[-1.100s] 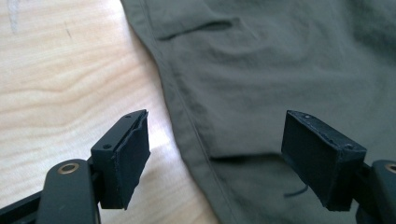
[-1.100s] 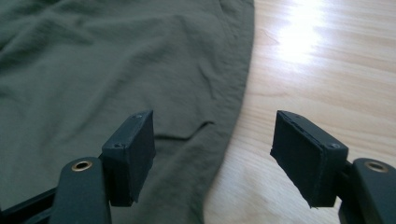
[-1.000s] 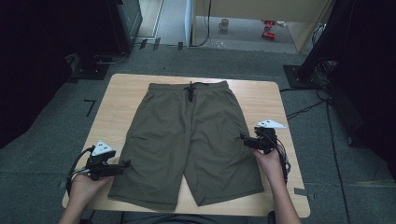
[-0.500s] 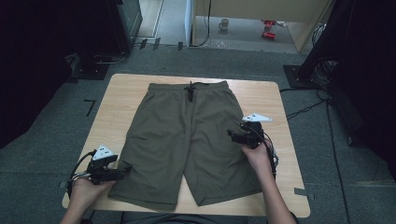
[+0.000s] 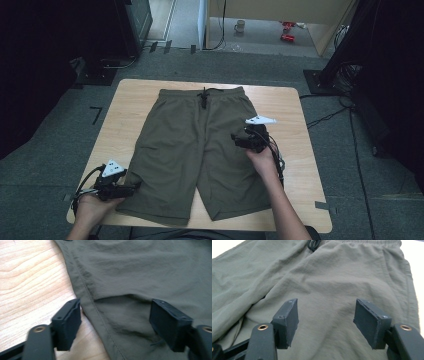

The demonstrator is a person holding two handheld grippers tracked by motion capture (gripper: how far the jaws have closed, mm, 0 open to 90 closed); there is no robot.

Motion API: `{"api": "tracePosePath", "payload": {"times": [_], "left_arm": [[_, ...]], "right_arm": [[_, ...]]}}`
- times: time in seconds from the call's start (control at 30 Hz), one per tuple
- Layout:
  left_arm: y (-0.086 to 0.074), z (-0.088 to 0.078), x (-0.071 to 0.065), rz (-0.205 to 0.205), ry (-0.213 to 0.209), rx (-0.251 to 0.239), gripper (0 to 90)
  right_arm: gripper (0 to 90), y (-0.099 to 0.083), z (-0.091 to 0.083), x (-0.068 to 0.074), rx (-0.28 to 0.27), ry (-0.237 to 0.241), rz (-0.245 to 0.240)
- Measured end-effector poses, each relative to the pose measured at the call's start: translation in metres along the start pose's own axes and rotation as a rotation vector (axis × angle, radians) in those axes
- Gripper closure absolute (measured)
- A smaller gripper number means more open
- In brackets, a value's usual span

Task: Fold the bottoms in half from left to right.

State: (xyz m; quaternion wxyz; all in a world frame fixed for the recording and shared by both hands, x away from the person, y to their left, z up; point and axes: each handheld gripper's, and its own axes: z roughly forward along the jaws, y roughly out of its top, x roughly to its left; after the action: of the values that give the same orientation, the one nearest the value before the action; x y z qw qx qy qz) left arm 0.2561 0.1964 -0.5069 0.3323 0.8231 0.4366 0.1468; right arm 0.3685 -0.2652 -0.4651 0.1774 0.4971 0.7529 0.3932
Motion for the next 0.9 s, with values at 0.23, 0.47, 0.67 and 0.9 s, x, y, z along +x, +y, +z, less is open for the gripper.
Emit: {"api": "tracePosePath", "payload": {"times": [0.23,0.47,0.67,0.9], "left_arm": [[-0.003,-0.003,-0.006,0.01,0.013,-0.007,39.5],[-0.004,-0.005,-0.009,0.005,0.005,-0.008,49.2],[-0.004,-0.006,-0.013,-0.003,-0.019,-0.003,56.1],[-0.004,-0.007,-0.017,0.005,-0.037,0.007,62.1]], "right_arm": [[35.6,0.012,0.013,0.009,-0.002,0.025,0.001],[35.8,0.024,0.026,0.022,-0.007,0.049,-0.011],[37.2,0.035,0.039,0.033,0.006,0.059,-0.023],[37.2,0.043,0.051,0.042,0.009,0.082,-0.016]]}}
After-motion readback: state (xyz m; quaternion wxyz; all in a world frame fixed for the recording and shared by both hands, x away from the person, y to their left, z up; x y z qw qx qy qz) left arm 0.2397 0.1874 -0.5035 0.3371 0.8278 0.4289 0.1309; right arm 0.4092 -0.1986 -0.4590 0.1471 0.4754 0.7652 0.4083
